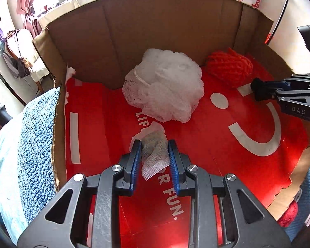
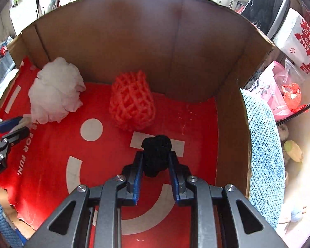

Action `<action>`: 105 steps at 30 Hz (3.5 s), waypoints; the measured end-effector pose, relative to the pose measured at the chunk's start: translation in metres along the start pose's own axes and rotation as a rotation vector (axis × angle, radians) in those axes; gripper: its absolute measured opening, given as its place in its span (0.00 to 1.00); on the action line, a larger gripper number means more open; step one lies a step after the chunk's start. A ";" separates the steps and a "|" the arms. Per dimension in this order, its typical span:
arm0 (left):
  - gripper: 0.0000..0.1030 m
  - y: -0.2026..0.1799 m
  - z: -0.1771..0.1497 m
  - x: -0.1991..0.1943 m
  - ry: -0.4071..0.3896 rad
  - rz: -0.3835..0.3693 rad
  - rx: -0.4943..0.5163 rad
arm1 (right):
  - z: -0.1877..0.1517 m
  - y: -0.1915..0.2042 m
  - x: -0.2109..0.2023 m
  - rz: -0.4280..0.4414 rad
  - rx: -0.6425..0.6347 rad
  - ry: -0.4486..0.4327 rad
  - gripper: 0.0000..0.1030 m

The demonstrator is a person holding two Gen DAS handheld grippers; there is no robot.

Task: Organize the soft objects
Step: 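Carry both items into the box and open both tools to release, then lift both tools out of the box back over the blanket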

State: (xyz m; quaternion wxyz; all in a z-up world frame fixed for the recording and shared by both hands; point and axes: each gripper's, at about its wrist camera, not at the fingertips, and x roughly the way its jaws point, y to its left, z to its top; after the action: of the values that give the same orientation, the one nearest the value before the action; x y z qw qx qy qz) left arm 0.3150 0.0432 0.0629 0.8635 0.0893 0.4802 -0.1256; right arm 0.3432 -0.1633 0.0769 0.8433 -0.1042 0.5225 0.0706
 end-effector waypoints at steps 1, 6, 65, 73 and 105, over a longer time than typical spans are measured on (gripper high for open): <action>0.24 0.000 0.001 0.001 0.006 0.006 0.003 | 0.000 0.000 0.002 -0.006 0.001 0.011 0.25; 0.24 -0.001 0.002 0.011 0.053 0.028 -0.020 | 0.003 0.000 0.007 -0.015 0.006 0.027 0.26; 0.69 -0.004 -0.009 -0.051 -0.098 -0.010 -0.057 | -0.023 0.015 -0.074 0.077 0.008 -0.122 0.71; 0.79 -0.012 -0.028 -0.119 -0.275 -0.045 -0.110 | -0.050 0.022 -0.137 0.083 0.029 -0.284 0.89; 0.99 -0.071 -0.199 -0.209 -0.704 0.087 -0.173 | -0.250 0.066 -0.218 -0.052 0.152 -0.783 1.00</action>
State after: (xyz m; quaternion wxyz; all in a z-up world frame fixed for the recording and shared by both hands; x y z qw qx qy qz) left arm 0.0270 0.0573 0.1344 0.9848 -0.0124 0.1582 -0.0707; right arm 0.0149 -0.1636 0.1570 0.9855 -0.0200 0.1623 0.0449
